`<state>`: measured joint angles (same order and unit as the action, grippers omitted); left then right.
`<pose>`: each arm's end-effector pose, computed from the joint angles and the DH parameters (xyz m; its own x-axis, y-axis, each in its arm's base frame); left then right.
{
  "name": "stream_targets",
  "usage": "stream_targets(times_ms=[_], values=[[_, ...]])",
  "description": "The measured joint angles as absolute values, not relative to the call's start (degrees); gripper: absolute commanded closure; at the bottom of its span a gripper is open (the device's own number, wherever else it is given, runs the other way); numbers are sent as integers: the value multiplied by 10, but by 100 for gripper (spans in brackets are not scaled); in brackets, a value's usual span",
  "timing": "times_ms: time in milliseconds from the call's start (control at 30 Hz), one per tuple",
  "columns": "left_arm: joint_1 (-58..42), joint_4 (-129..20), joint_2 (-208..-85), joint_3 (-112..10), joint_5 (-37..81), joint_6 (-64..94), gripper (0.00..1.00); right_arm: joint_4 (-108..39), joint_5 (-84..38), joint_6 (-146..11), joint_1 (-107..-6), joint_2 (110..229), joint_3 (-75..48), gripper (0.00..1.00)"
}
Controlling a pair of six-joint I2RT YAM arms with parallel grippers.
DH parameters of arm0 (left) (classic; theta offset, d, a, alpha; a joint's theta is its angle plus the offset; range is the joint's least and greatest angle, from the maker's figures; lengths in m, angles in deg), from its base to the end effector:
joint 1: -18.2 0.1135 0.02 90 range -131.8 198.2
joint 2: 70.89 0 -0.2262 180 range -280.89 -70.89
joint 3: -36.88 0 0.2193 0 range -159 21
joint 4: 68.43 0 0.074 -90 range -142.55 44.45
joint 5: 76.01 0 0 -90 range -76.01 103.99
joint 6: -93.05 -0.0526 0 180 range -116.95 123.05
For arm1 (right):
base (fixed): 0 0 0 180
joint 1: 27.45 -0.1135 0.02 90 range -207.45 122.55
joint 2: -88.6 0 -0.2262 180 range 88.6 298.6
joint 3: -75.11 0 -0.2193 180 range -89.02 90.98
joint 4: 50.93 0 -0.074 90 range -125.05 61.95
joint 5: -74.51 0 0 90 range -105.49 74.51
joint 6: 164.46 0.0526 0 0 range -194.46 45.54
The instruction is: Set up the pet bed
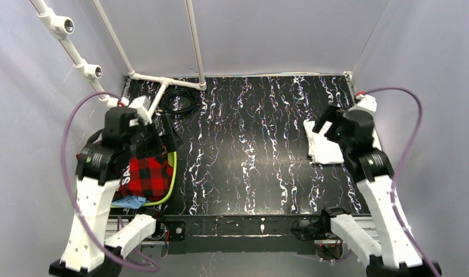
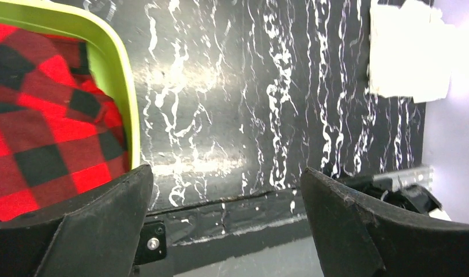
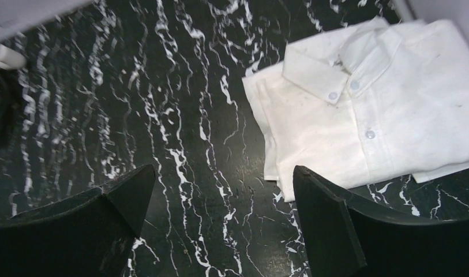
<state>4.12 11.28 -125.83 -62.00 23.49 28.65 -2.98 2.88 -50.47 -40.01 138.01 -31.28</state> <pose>0.1435 -0.0449 0.3772 -0.6711 -0.2710 -0.6900 0.0885 0.8948 -0.4376 0.1854 0.0243 0.3253 -0.3286 0.3221 -0.8878 0.2285 0.9392 0.2562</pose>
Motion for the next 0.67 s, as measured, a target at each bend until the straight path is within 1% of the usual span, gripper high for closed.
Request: stream_targets(times_ms=[200, 400, 667], values=[[41, 126, -1152, -618, 149, 312, 2, 33, 56, -506, -400, 1241, -308, 2], [41, 158, -1077, -628, 105, 324, 2, 98, 63, -526, -400, 1213, -245, 2], [41, 205, -1064, -704, 73, 303, 2, 154, 62, -548, -400, 1169, -178, 2]])
